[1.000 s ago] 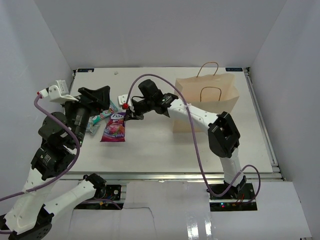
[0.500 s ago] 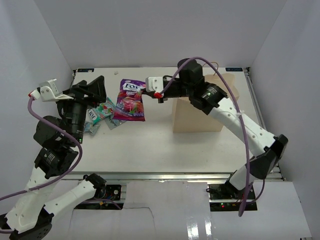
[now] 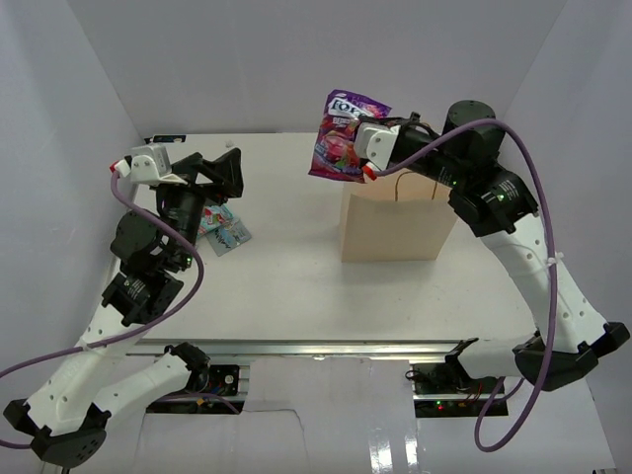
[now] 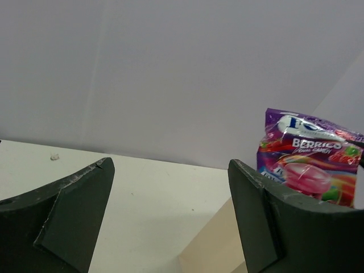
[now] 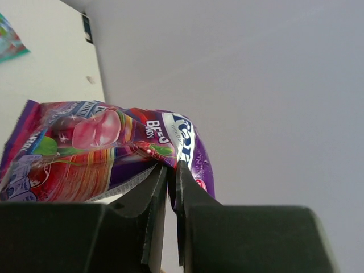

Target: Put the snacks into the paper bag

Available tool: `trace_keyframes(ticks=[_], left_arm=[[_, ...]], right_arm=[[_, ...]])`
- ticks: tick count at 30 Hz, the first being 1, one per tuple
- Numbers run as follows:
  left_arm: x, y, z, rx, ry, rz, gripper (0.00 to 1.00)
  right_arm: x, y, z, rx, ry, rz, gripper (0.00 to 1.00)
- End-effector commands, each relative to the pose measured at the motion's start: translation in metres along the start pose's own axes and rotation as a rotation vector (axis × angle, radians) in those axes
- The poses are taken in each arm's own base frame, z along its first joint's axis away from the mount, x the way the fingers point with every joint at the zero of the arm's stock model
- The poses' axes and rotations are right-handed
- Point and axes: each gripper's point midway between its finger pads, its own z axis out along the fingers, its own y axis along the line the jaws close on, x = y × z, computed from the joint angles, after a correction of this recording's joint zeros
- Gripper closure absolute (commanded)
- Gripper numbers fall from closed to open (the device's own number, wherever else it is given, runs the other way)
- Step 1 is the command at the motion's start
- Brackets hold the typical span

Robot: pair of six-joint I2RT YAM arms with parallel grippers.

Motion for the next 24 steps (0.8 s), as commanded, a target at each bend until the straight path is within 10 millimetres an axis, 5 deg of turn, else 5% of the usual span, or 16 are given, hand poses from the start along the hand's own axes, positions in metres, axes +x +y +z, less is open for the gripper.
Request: trace_keyframes(ticks=[1,9,16,24], left_arm=[[0.003,-0.008,0.002,0.041,0.000,-0.006,0.08],[0.017,-0.011,0.000,0.065,0.037,-0.033,0.07],[0.023,-0.005,-0.007,0.049,0.054,-0.057,0.07],[0.030,-0.004,-0.005,0.043,0.070,-0.051,0.07]], right_arm=[[0.011,-0.047,-0.037,0.158,0.097,-0.114,0.92],[0.065,-0.062,-0.067,0.200,0.249,-0.163,0.92],[0.072,-0.056,-0.084,0.203,0.275,-0.174,0.92],[0.086,-0.022,-0.088,0.141,0.285,-0.227,0.88]])
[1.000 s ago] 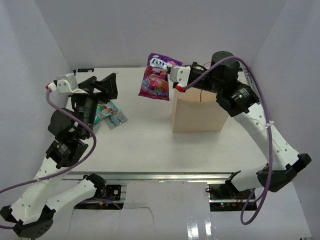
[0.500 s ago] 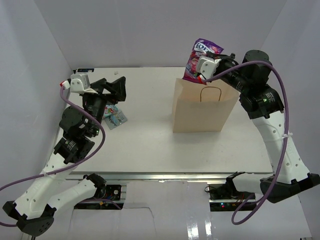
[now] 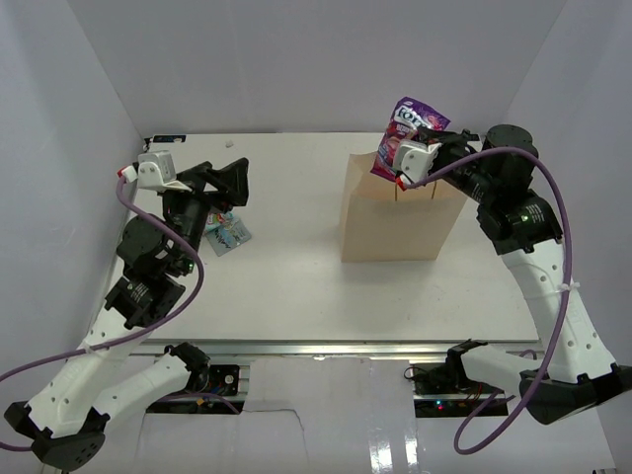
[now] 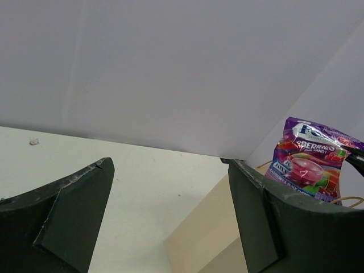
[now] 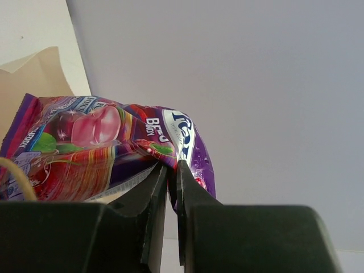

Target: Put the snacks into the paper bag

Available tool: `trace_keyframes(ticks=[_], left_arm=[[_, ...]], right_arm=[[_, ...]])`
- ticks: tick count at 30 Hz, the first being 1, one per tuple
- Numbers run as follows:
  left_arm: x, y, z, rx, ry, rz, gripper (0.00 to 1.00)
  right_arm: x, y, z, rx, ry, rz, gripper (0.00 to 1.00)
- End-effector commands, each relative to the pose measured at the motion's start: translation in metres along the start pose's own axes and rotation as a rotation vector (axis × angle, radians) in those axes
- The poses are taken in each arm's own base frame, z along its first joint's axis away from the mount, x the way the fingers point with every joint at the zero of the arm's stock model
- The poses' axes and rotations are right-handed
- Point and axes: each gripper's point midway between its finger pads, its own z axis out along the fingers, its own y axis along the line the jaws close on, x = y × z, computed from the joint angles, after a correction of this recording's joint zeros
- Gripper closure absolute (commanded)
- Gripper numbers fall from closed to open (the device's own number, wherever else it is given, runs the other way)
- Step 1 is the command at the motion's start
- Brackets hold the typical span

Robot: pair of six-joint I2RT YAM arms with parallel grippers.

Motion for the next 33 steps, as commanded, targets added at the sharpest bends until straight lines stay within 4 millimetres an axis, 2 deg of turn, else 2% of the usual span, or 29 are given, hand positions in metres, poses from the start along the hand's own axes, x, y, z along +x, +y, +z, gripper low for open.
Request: trace_keyframes(ticks=[1,9,12,16,18,20,21,22,23,24,25,26,27,28,30,31,33], left_arm=[[0.006,0.000,0.002,0.001,0.017,0.006,0.07],[0.019,0.000,0.006,0.000,0.045,0.013,0.07],[0.041,0.004,0.011,-0.022,0.097,0.002,0.07],[0.080,0.015,0.018,-0.100,0.216,-0.032,0.07],[0.097,0.021,0.026,-0.152,0.271,-0.064,0.07],[0.114,0.045,0.030,-0.227,0.340,-0.065,0.08],[0.123,0.055,0.032,-0.258,0.369,-0.102,0.08],[0.140,0.080,0.036,-0.302,0.433,-0.128,0.08],[0.149,0.094,0.038,-0.328,0.461,-0.160,0.10],[0.163,0.107,0.037,-0.356,0.496,-0.202,0.11],[0.175,0.130,0.039,-0.392,0.540,-0.241,0.12],[0.182,0.142,0.040,-0.414,0.561,-0.264,0.12],[0.187,0.164,0.040,-0.468,0.573,-0.288,0.13],[0.207,0.175,0.041,-0.492,0.640,-0.313,0.13],[0.220,0.199,0.041,-0.566,0.680,-0.334,0.12],[0.231,0.224,0.038,-0.669,0.706,-0.349,0.12],[0.242,0.245,0.033,-0.754,0.734,-0.386,0.09]], right_arm=[[-0.010,-0.016,-0.008,0.077,-0.046,-0.079,0.86],[-0.007,-0.002,-0.009,0.056,-0.044,-0.081,0.59],[-0.006,-0.001,-0.008,0.058,-0.043,-0.073,0.53],[-0.006,-0.006,-0.005,0.070,-0.045,-0.038,0.51],[-0.010,-0.016,-0.006,0.089,-0.051,-0.024,0.51],[-0.013,-0.020,-0.004,0.091,-0.066,0.030,0.50],[-0.019,-0.030,-0.006,0.107,-0.084,0.047,0.49],[-0.026,-0.031,-0.006,0.103,-0.115,0.111,0.48],[-0.029,-0.033,-0.002,0.097,-0.134,0.150,0.48],[-0.039,-0.045,-0.006,0.114,-0.165,0.179,0.45],[-0.046,-0.039,0.000,0.074,-0.202,0.284,0.44],[-0.052,-0.039,0.001,0.054,-0.228,0.344,0.40],[-0.068,-0.043,-0.001,0.023,-0.294,0.391,0.38],[-0.070,-0.029,0.008,-0.047,-0.306,0.465,0.36],[-0.083,-0.010,0.011,-0.153,-0.358,0.641,0.27],[-0.091,0.010,0.016,-0.239,-0.403,0.693,0.25],[-0.097,0.033,0.018,-0.320,-0.415,0.787,0.22]])
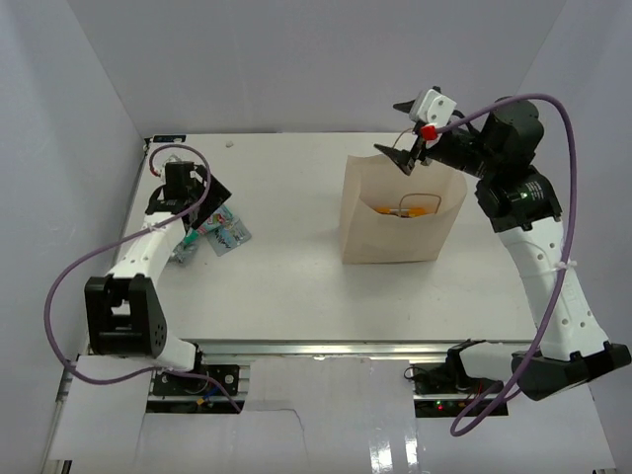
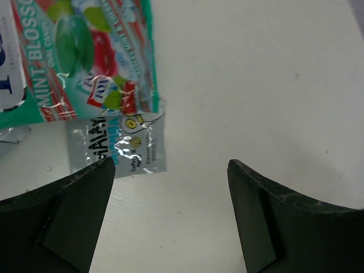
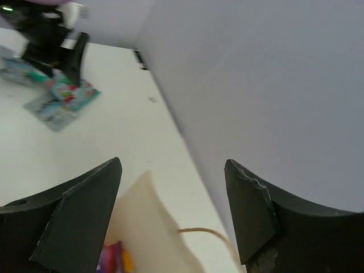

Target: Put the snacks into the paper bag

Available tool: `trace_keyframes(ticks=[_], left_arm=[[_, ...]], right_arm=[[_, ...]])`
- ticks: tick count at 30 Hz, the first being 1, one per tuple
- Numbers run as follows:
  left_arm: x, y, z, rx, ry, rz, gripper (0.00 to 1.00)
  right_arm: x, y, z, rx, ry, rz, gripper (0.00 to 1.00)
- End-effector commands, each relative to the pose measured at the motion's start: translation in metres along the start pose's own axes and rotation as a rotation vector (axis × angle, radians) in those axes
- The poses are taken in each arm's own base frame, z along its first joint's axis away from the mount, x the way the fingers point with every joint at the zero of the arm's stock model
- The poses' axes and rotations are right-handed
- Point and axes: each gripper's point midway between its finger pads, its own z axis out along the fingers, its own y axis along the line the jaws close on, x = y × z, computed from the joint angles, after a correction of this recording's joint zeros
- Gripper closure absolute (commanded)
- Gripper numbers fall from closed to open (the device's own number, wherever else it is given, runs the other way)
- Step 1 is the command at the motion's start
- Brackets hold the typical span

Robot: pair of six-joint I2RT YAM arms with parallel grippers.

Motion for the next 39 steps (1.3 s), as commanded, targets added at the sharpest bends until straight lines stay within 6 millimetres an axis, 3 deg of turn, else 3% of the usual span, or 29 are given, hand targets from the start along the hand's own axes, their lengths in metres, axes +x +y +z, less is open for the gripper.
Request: trace_keyframes(ticks=[1,2,3,5,8,12,18,26,30,33,34,39], left_arm=[[-0.006,0.037,0.013,-0.128,0.077,-0.175,0.09],[-0.003,0.052,0.025,-0.172,0.101,-0.211,0.09],[-0.013,0.073,0.030,-0.211,0.084,-0.258,0.08],[-0.019,0.084,0.040,-0.199,0.101,-0.268,0.08],[-0.046,0.089,0.045,-0.178,0.067,-0.185,0.08],[-0.062,0.093,0.048,-0.197,0.028,-0.062,0.08],[-0.043,0.141,0.069,-0.288,0.109,0.019,0.09],[-0.019,0.148,0.089,-0.254,0.213,0.053,0.12],[0.000,0.154,0.100,-0.237,0.278,0.031,0.30],[0.009,0.155,0.103,-0.229,0.302,0.004,0.50],[0.010,0.155,0.102,-0.227,0.305,-0.003,0.61],[0.001,0.145,0.095,-0.196,0.268,-0.009,0.76]], right_arm=[[0.012,0.070,0.014,-0.238,-0.039,0.343,0.21],[0.018,0.081,0.015,-0.268,-0.028,0.371,0.20],[0.023,0.091,0.016,-0.301,-0.020,0.395,0.20],[0.033,0.109,0.019,-0.350,0.003,0.420,0.19],[0.045,0.123,0.023,-0.394,0.031,0.443,0.19],[0.057,0.128,0.027,-0.410,0.052,0.450,0.19],[0.064,0.129,0.033,-0.422,0.061,0.461,0.18],[0.064,0.125,0.040,-0.426,0.061,0.470,0.18],[0.066,0.123,0.042,-0.421,0.065,0.469,0.18],[0.064,0.117,0.043,-0.404,0.064,0.451,0.18],[0.063,0.115,0.043,-0.399,0.065,0.449,0.18],[0.059,0.110,0.044,-0.390,0.055,0.435,0.18]])
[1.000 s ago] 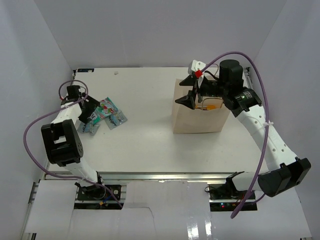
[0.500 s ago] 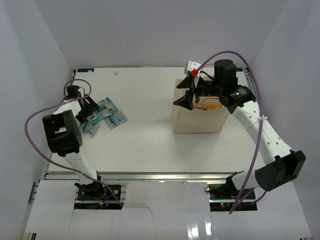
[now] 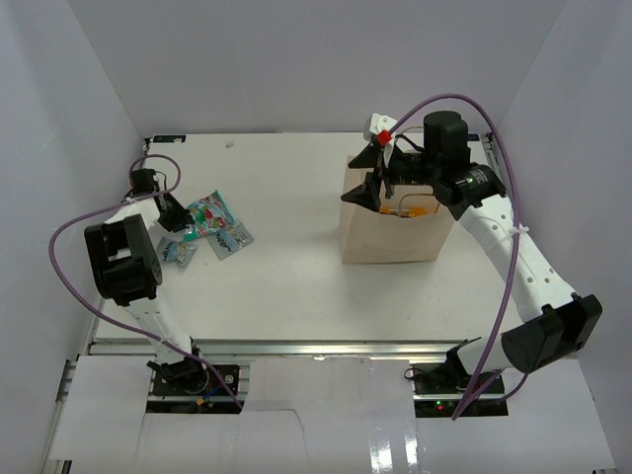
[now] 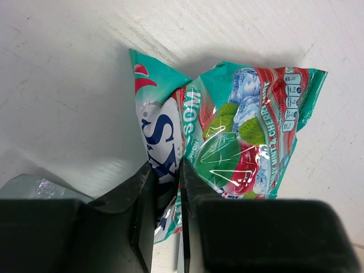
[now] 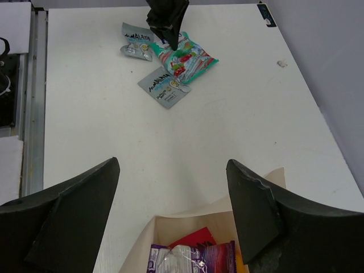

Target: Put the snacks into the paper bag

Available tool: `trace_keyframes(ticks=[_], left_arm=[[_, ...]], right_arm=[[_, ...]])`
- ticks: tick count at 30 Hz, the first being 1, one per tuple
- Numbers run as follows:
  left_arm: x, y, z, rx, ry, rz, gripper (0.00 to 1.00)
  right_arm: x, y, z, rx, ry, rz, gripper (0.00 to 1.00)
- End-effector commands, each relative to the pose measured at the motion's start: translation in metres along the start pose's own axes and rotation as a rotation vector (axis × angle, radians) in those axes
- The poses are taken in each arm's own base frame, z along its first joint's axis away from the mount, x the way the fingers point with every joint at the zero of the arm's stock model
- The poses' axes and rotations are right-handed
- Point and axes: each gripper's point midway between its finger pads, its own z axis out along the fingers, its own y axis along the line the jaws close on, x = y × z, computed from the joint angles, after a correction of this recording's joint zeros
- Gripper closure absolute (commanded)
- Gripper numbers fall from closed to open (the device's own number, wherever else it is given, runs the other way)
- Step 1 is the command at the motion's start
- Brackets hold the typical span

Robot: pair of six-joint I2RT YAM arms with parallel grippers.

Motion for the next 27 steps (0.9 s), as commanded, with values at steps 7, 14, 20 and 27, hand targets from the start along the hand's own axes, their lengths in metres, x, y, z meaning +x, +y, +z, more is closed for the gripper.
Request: trace_keyframes(ticks=[7,14,20,27], left_arm=[[-0.026,-0.070,-0.063,0.316,-0.092,-0.036,0.87],[-0.053,-0.179,-0.170,0.907,-0.198,0.003,0.90],[-0.012,-0.277,-0.250,1.227,-0.109,0.215,0.91],[0.066,-0.366,-0.332,1.492,-0.022,0.450,0.92]], right_arm=[[-0.039,-0.017,-0.011,0.053,-0.053,-0.089,0.18],[-0.074,-0.051,-0.031,0.175,-0.094,-0.182,0.18],[-0.108,-0.101,-0.069,0.404,-0.137,-0.204,0.17],[-0.130,-0.157,-0.140,0.704,-0.216,-0.144,0.15]])
